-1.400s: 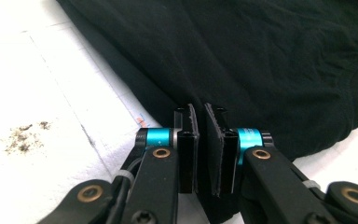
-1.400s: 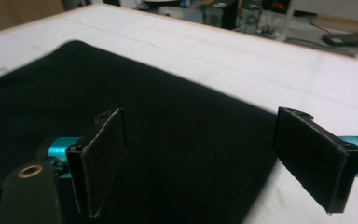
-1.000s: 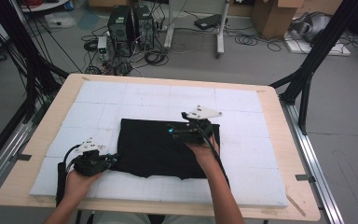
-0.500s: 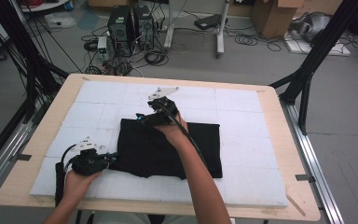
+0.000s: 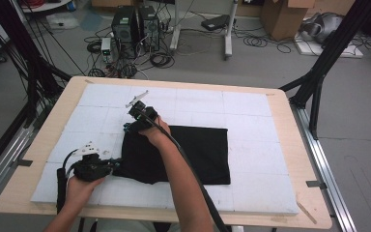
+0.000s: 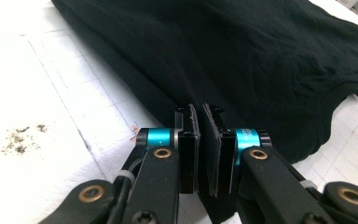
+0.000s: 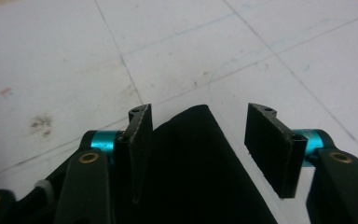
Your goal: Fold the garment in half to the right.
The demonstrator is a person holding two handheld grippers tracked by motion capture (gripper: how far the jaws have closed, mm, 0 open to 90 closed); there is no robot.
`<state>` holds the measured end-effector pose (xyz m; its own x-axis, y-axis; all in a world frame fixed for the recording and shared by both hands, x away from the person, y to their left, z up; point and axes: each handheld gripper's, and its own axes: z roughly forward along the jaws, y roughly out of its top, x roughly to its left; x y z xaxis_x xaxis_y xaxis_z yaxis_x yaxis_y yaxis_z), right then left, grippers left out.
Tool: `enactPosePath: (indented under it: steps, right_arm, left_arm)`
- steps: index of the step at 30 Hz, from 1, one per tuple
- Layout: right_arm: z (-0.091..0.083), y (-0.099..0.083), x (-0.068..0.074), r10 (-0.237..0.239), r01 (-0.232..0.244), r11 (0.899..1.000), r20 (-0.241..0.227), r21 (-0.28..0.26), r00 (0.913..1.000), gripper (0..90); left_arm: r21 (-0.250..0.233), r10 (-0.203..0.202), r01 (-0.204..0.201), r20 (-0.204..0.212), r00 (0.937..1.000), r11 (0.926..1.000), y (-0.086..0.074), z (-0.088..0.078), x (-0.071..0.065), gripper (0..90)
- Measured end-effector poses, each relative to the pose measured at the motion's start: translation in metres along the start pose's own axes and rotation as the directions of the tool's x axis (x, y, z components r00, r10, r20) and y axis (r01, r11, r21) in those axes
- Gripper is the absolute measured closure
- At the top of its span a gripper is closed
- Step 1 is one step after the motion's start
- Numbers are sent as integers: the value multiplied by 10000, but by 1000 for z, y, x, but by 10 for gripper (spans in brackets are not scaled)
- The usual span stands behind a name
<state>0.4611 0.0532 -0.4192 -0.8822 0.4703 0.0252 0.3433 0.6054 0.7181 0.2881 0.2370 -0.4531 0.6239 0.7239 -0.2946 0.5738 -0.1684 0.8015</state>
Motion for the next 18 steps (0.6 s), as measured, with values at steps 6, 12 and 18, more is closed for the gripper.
enactPosePath:
  steps: [6, 12, 18]
  right_arm:
    - [20, 0, -2, 62, -59, 9978, -44, 665, 10000, 531]
    - [30, 4, -2, 72, -58, 9953, -134, 967, 9999, 715]
    - [31, 4, -1, -54, 65, 9940, -105, 1095, 9999, 858]
  left_arm:
    - [64, -24, 24, 11, 10000, 10000, 0, 0, 1, 841]
    - [104, -34, 34, -32, 10000, 9999, 0, 0, 2, 840]
    - [142, -91, 91, -11, 10000, 9999, -1, 0, 3, 843]
